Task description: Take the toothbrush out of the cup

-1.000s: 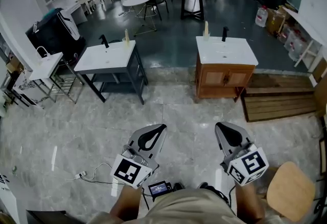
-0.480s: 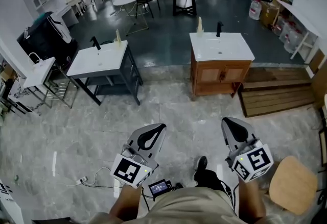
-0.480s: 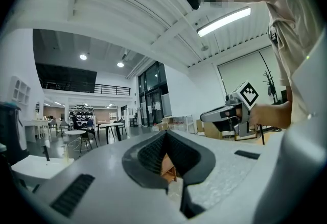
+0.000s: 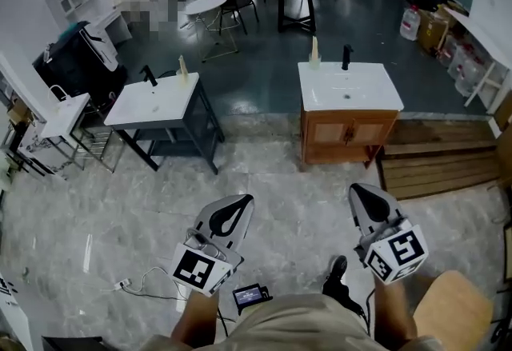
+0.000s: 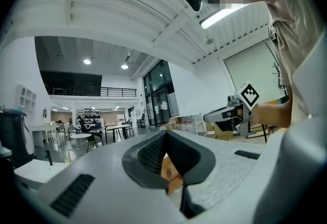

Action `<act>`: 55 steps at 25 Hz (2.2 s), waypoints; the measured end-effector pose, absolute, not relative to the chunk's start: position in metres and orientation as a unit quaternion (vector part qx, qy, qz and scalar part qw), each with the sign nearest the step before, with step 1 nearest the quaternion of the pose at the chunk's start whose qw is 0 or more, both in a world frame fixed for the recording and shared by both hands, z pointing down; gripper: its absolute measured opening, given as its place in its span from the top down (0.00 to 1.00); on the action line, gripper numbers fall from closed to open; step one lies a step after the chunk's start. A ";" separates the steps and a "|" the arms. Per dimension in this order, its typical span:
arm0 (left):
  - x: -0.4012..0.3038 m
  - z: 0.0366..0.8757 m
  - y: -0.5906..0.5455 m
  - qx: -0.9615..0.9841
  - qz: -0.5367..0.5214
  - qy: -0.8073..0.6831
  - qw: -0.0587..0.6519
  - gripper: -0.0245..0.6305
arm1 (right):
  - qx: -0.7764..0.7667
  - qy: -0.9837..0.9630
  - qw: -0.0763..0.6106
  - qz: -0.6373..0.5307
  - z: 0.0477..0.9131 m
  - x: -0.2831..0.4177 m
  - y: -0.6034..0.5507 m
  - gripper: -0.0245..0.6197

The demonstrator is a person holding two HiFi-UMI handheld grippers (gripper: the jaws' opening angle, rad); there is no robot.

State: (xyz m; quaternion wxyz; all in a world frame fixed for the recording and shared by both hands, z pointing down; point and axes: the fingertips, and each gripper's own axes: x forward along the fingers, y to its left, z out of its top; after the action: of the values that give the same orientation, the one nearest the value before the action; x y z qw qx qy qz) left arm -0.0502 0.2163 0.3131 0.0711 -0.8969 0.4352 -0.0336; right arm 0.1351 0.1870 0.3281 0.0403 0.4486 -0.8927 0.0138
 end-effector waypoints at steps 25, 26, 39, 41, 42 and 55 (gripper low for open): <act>0.178 0.324 -0.030 -0.870 -0.070 0.485 0.059 0.96 | 0.383 -0.922 0.045 0.039 0.345 0.357 -0.053 0.95; 0.180 0.324 -0.043 -0.871 -0.065 0.483 0.058 0.96 | 0.386 -0.921 0.047 0.038 0.346 0.359 -0.064 0.95; 0.136 0.317 -0.226 -0.883 -0.036 0.464 0.064 0.96 | 0.407 -0.911 0.064 0.038 0.348 0.315 -0.242 0.95; 0.116 0.319 -0.249 -0.884 -0.033 0.461 0.065 0.96 | 0.407 -0.910 0.067 0.035 0.347 0.296 -0.269 0.95; 0.109 0.321 -0.260 -0.886 -0.031 0.457 0.066 0.96 | 0.409 -0.910 0.066 0.034 0.346 0.287 -0.282 0.95; 0.064 0.323 -0.356 -0.895 0.000 0.442 0.059 0.96 | 0.422 -0.902 0.089 0.034 0.349 0.229 -0.413 0.95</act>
State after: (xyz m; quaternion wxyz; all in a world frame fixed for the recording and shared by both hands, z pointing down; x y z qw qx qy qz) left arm 0.0636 -0.3555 0.3229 0.0591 -0.8951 0.4418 0.0003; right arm 0.2293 -0.4132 0.3493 0.0892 0.4218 -0.9017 0.0336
